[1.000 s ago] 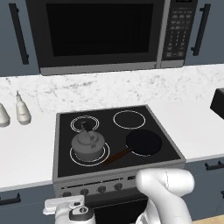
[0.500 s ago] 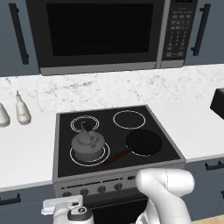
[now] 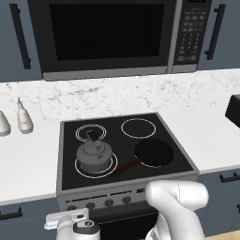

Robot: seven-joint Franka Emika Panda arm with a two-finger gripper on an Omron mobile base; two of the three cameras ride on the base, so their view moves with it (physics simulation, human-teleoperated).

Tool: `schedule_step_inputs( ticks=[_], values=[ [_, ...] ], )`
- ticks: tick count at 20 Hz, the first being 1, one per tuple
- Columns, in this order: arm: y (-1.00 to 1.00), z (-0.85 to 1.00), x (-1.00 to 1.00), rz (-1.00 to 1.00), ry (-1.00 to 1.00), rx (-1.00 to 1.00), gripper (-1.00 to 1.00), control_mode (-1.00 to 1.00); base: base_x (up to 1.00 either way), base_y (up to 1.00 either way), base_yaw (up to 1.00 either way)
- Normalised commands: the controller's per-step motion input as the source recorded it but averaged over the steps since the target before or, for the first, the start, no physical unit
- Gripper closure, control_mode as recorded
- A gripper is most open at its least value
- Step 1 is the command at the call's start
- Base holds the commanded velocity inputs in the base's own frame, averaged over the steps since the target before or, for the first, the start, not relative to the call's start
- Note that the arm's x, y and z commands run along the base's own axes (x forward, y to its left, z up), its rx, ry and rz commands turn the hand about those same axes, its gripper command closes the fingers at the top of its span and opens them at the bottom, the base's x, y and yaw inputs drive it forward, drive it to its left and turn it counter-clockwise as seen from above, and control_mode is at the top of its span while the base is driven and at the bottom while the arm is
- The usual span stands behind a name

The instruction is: Pick the kettle from the counter and place it on a stove burner. Then turn the burner on.

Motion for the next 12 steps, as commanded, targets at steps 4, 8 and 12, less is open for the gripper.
schedule_step_inputs(
  ticks=[4,8,12],
  values=[
    [0.17,0.0,0.04,0.18,0.0,-0.2,1.0,-1.0,0.0,0.0,0.0],
    [0.15,0.0,0.07,0.19,0.0,-0.28,1.0,-1.0,0.0,0.0,0.0],
    [0.15,0.0,0.06,0.19,0.0,-0.33,1.0,-1.0,0.0,0.0,0.0]
  ],
)
